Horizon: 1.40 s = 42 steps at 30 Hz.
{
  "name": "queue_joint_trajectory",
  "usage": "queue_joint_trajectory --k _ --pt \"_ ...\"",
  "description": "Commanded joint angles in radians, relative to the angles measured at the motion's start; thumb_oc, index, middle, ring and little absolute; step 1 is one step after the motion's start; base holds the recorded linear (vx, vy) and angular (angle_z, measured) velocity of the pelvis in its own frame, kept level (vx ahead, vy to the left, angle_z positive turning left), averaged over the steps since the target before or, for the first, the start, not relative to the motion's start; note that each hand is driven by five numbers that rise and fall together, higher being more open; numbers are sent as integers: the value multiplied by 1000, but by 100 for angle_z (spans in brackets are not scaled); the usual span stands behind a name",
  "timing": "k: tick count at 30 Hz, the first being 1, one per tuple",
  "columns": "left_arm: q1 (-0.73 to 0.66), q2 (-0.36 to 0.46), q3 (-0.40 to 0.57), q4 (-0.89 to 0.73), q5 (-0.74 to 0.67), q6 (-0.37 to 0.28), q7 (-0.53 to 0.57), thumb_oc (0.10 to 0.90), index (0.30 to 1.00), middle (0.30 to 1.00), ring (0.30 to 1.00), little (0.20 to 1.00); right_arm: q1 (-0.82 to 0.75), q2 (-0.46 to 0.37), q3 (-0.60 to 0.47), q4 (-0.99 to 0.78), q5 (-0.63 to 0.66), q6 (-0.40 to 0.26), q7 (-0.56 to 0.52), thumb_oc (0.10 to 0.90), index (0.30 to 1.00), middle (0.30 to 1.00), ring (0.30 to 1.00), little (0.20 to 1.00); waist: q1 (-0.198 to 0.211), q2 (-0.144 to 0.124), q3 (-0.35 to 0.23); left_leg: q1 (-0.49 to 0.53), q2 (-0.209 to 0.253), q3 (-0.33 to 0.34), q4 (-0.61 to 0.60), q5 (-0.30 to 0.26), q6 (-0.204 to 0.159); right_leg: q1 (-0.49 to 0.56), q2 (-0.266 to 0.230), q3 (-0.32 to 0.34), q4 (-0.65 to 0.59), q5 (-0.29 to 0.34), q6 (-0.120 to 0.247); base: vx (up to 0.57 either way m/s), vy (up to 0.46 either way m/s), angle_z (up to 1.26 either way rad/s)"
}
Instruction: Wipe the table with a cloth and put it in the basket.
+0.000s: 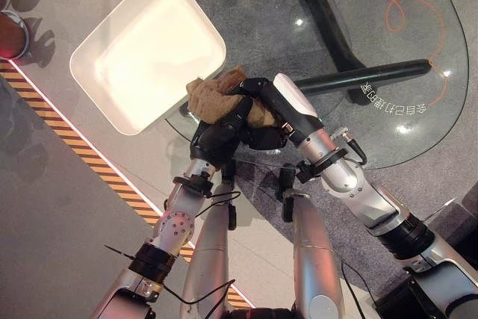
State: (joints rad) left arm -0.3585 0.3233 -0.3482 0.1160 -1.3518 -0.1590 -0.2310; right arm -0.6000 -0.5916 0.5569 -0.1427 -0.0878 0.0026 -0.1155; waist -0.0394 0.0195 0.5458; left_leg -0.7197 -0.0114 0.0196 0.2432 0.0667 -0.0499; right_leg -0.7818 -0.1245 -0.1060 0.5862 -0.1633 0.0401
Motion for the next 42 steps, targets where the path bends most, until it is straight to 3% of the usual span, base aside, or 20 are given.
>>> queue_joint_trajectory --k 1,14,15,16,17,27,29,31,42 --pt "-81 -43 -42 -176 -13 -32 -149 100 300 300 300 200 -84 58 51 -206 11 -117 -16 100 300 300 300 200 -4 -21 -26 -8 -80 54 152 -120 89 54 95 33 -264 177 -5 0 0 0" --pt "-72 -63 -31 -161 -19 -48 -165 100 300 300 300 200 -60 71 31 -202 5 -118 -37 100 300 300 300 200 -8 -21 -26 -10 -80 55 152 -121 88 50 96 37 -264 178 -6 0 0 0" --pt "-71 -63 -31 -161 -20 -48 -165 100 300 300 300 200 -57 71 29 -199 7 -121 -44 152 345 345 345 252 -8 -20 -26 -8 -80 55 151 -121 88 52 96 37 -266 178 -6 0 0 0" --pt "-71 -63 -31 -158 -23 -50 -167 100 300 300 300 200 -56 73 26 -198 2 -123 -50 440 592 592 592 540 -9 -20 -26 -7 -80 55 149 -120 88 54 96 37 -267 178 -7 0 0 0" --pt "-73 -64 -30 -160 -22 -50 -163 100 300 300 300 200 -56 75 23 -198 -6 -125 -56 800 900 900 900 900 -9 -20 -26 -8 -80 56 150 -120 88 53 96 37 -267 178 -6 0 0 0" --pt "-67 -70 -22 -161 -14 -47 -154 100 300 300 300 200 -44 72 -15 -210 -28 -133 -134 800 900 900 900 900 -14 -23 -26 -3 -77 60 148 -121 88 58 99 41 -270 179 -7 0 0 0" --pt "-67 -72 -21 -164 -7 -44 -150 229 411 411 411 329 -38 73 -29 -213 -38 -141 -149 800 900 900 900 900 -16 -23 -26 -2 -77 60 147 -122 88 56 100 43 -269 179 -6 0 0 0" --pt "-63 -72 -18 -164 -8 -40 -158 800 900 900 900 900 -33 71 -43 -220 -39 -145 -155 800 900 900 900 900 -18 -23 -26 -2 -77 61 148 -123 89 55 101 44 -267 179 -6 0 0 0" --pt "-59 -72 -9 -189 -25 -31 -232 800 900 900 900 900 -25 66 -78 -247 -17 -171 -155 800 900 900 900 900 -23 -26 -26 4 -73 68 147 -127 90 58 105 51 -267 181 -6 0 0 0"
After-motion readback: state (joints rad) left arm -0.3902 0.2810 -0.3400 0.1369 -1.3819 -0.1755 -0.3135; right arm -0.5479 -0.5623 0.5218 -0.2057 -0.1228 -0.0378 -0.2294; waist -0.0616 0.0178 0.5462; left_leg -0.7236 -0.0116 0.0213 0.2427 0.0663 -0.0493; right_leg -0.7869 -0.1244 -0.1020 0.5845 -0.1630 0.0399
